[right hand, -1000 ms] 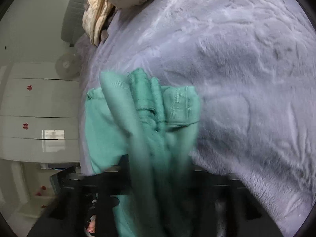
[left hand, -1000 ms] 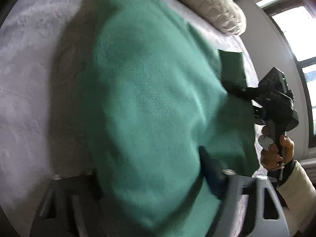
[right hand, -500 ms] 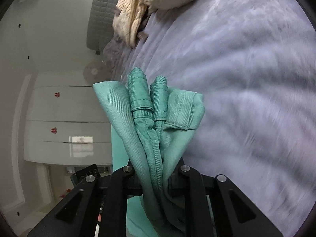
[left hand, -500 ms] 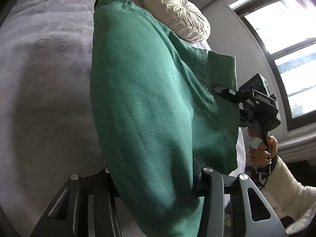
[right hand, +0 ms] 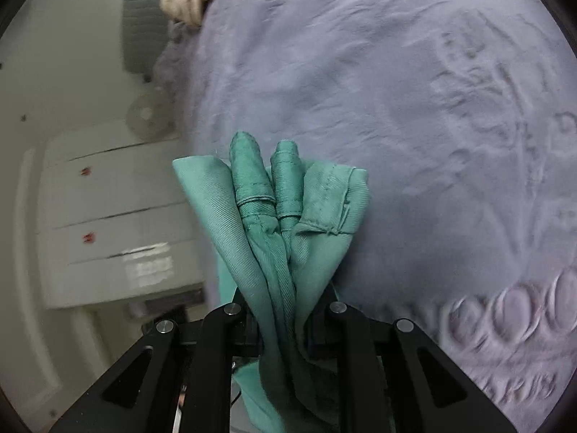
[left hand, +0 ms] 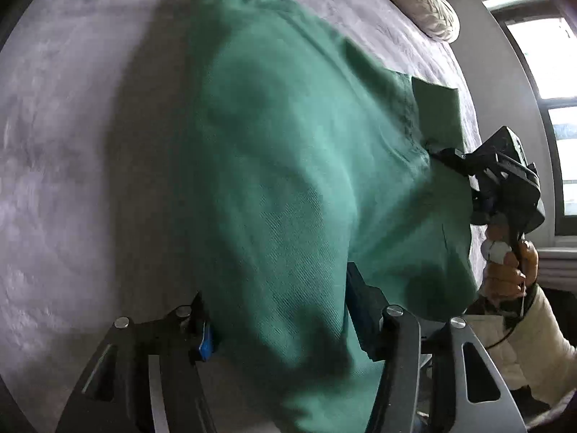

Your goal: Fold large clothes

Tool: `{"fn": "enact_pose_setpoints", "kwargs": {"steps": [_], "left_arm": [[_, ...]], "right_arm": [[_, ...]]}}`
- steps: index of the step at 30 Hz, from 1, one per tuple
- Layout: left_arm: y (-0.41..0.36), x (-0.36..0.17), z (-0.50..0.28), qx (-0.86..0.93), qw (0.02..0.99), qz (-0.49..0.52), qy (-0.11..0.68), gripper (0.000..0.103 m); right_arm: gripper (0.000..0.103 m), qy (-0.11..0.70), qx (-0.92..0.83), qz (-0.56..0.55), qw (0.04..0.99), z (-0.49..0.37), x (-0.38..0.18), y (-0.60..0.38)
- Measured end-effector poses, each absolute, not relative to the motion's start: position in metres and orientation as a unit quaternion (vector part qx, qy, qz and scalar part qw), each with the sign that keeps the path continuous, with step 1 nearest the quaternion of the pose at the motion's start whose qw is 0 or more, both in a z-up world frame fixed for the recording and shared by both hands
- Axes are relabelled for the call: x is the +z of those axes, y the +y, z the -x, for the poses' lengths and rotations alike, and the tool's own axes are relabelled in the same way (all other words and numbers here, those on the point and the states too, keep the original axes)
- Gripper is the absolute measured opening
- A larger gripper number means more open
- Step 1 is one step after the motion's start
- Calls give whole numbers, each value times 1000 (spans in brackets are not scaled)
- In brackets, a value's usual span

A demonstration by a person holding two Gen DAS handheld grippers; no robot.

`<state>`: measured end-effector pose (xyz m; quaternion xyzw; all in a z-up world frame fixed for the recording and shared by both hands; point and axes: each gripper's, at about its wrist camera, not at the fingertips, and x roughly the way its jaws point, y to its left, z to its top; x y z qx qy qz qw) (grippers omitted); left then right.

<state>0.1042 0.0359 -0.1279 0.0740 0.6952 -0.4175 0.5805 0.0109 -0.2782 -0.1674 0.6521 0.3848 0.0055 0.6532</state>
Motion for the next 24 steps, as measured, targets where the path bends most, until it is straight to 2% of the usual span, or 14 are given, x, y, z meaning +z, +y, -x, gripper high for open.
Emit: {"fn": "enact_pose_setpoints", "kwargs": {"steps": [3, 4, 5, 8, 11, 12, 13, 14, 18, 21, 24], "left_arm": [[52, -104, -104, -430, 592, -100, 674, 59], [58, -95, -105, -433, 598, -109, 666, 59], [65, -85, -108, -434, 608, -114, 655, 59], [62, -61, -119, -420, 651, -107, 623, 59], [58, -59, -142, -397, 689, -96, 598, 59], [63, -63, -147, -389, 697, -94, 595, 59], [53, -69, -151, -381, 703, -93, 593, 59], [46, -75, -152, -378, 706, -92, 592, 59], [22, -106, -151, -364, 704, -100, 602, 59], [5, -124, -144, -350, 707, -106, 605, 68], [8, -116, -141, -338, 711, -120, 605, 70]], "right_arm": [[37, 433, -33, -598, 674, -14, -149, -279], [47, 451, -52, -566, 688, -13, -136, -279], [50, 459, -68, -542, 701, -8, -125, -283], [50, 450, -98, -480, 747, 2, -90, -280], [50, 448, -89, -453, 766, -16, -80, -276], [48, 454, -91, -448, 764, -25, -83, -276], [30, 459, -95, -446, 763, -32, -88, -276], [4, 467, -100, -443, 759, -44, -96, -276], [4, 476, -144, -460, 735, -35, -129, -288], [4, 475, -148, -487, 718, -28, -157, -297], [5, 461, -144, -526, 700, -16, -163, -306]]}}
